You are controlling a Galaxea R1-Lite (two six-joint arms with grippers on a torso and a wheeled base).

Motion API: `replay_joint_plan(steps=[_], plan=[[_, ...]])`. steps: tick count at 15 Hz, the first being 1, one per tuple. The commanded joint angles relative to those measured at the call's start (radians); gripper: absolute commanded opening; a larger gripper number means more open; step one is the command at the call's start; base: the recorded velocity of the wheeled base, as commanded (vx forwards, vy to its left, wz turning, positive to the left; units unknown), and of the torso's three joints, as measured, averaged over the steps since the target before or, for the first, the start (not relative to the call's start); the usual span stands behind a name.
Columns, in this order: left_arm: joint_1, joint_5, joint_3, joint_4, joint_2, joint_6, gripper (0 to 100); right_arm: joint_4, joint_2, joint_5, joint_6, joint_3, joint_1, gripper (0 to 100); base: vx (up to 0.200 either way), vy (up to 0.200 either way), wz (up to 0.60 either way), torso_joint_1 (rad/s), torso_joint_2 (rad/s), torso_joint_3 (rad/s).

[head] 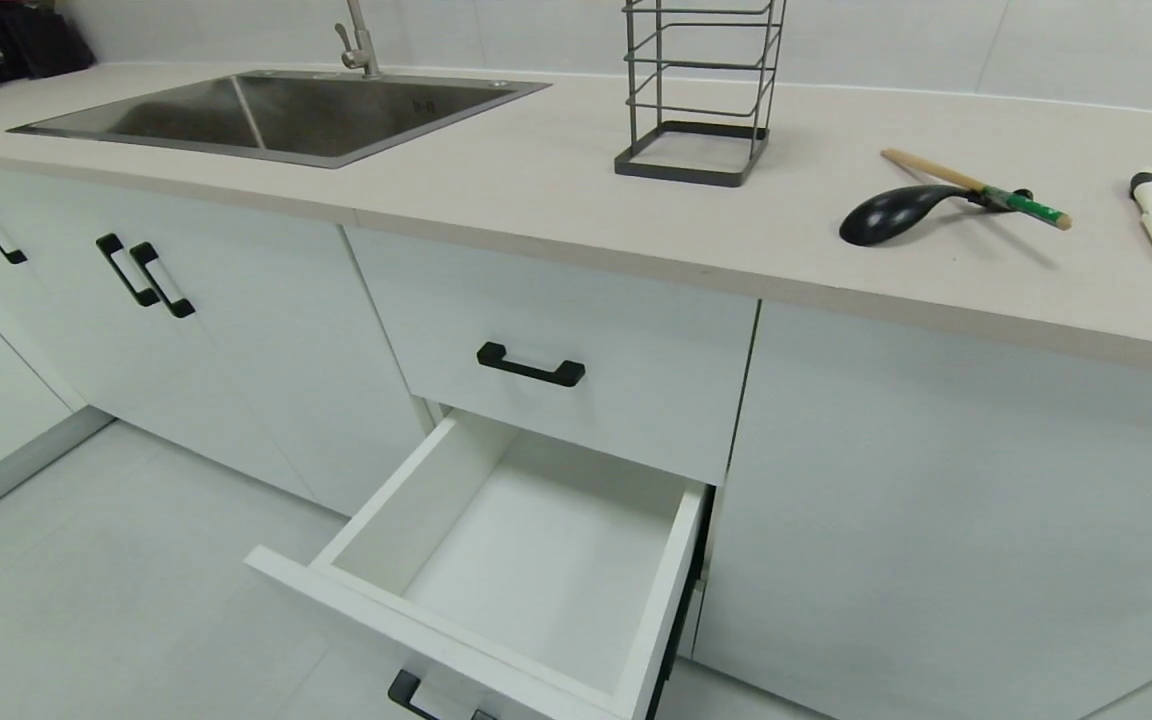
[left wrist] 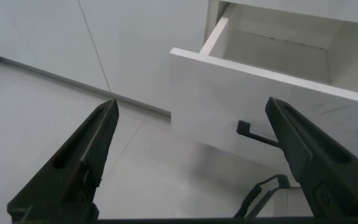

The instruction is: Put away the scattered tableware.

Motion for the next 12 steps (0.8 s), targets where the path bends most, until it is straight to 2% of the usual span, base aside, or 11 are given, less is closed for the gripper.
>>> replay_joint_plan(steps=[1, 12], plan=[[0.000, 0.000, 0.000, -0.001, 0.002, -0.001, 100, 0.000, 0.000, 0.001, -0.001, 0.000, 0.000, 0, 0.000, 0.000, 0.00, 0.000, 0.00, 0.000], [0.000, 0.000, 0.000, -0.001, 0.002, -0.001, 100, 0.000, 0.000, 0.001, -0.005, 0.000, 0.000, 0, 0.000, 0.000, 0.00, 0.014, -0.02, -0.004]])
